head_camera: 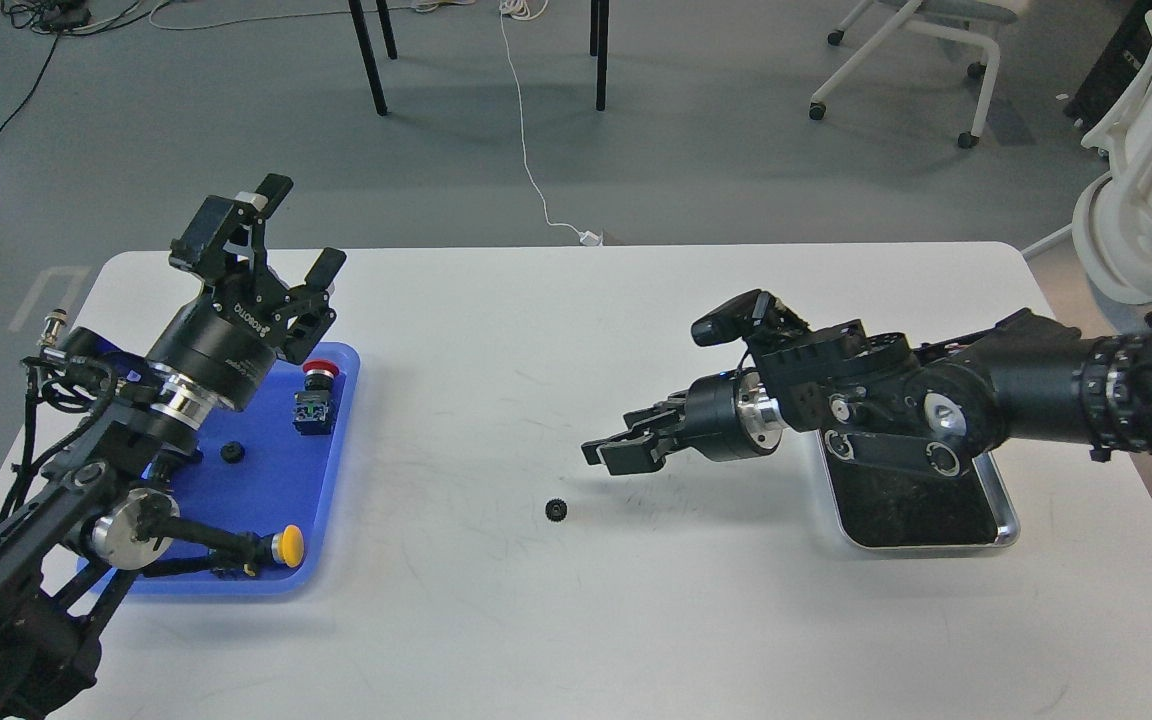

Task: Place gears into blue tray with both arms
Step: 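Carry the second gear to the table center and release it, then raise the right gripper back over the metal tray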

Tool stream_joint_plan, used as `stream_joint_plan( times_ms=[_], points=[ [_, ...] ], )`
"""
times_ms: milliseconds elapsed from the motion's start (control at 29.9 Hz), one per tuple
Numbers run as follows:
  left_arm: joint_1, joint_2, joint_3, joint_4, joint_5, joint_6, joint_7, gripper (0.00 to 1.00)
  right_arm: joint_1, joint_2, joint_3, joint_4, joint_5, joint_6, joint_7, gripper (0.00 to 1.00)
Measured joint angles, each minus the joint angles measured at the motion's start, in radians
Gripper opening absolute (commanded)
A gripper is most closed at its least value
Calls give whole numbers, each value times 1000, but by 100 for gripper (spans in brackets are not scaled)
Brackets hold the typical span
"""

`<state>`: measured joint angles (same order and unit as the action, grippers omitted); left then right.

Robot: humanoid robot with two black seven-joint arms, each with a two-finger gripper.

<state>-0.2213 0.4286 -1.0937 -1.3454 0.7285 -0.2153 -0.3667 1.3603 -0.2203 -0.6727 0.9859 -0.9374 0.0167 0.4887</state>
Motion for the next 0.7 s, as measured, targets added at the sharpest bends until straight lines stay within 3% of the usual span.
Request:
stream_joint_plan(
  times_ms=[201,334,501,702],
  points=[
    [-12,44,6,-2,10,-5,-5,98,-61,-265,200,106,124,7,0,97],
    [-28,75,21,-29,56,-11,-51,98,-211,-391,415,162,349,7,0,97],
    [-79,91,73,-81,260,-71,-90,98,-495,-430,810,176,616,5,0,97],
    [-206,83,256,-115,632,-105,-110,98,-751,-425,1174,192,905,45,0,97]
  ],
)
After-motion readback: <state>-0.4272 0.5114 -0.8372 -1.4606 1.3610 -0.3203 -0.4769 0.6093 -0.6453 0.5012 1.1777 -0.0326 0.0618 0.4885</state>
